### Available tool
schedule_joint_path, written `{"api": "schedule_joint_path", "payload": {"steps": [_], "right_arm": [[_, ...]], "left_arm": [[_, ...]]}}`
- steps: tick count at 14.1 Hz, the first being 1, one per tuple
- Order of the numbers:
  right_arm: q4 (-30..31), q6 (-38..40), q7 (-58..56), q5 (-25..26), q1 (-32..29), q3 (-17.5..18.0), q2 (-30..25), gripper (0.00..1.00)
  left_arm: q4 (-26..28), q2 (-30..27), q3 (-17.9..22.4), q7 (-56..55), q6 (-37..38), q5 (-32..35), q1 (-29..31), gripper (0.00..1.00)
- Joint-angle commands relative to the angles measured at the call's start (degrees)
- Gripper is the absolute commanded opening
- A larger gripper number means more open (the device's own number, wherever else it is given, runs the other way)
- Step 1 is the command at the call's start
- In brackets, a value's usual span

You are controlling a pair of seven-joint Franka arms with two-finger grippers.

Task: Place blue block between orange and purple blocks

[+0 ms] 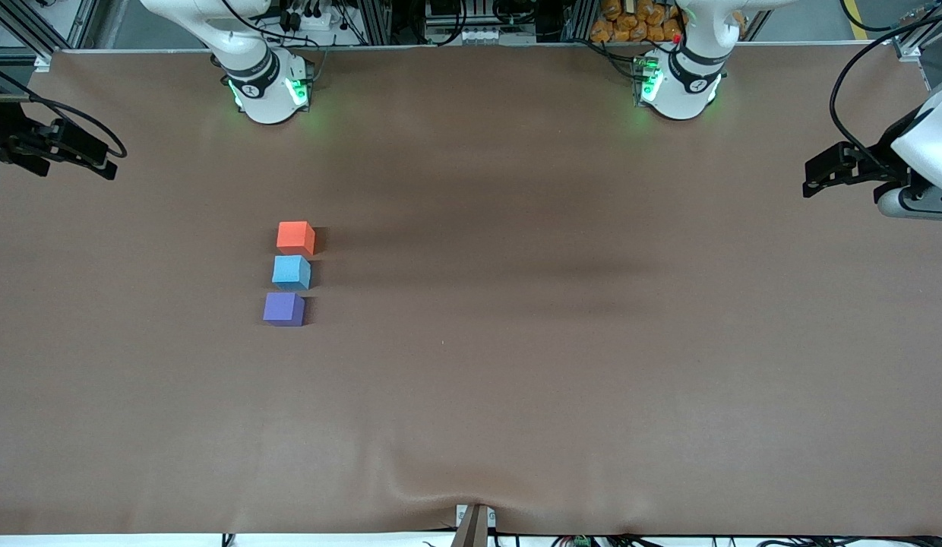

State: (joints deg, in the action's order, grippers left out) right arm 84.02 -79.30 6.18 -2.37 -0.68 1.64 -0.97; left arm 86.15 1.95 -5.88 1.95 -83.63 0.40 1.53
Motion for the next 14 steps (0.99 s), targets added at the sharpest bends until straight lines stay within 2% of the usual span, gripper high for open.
{"api": "schedule_joint_path", "payload": {"steps": [1, 7, 10, 14], "right_arm": [[1.0, -0.6, 0.7, 0.8, -0.7, 0.5, -1.3, 1.00], [1.1, -0.2, 0.5, 0.9, -0.6, 0.6, -1.3, 1.00], [1.1, -0.6, 0.1, 3.4, -0.2, 0.7, -1.3, 1.00], [1.1, -0.6, -5.1, 3.6, -0.4, 0.8, -1.2, 1.00]], "left_arm": [[-0.5, 0.1, -0.2, -0.4, 0.6, 0.2, 0.1, 1.00], [-0.4, 0.2, -0.2, -0.3, 0.6, 0.2, 0.1, 1.00], [-0.4, 0.3, -0.2, -0.3, 0.6, 0.2, 0.1, 1.00], [-0.4, 0.6, -0.2, -0.3, 0.6, 0.2, 0.1, 1.00]]}}
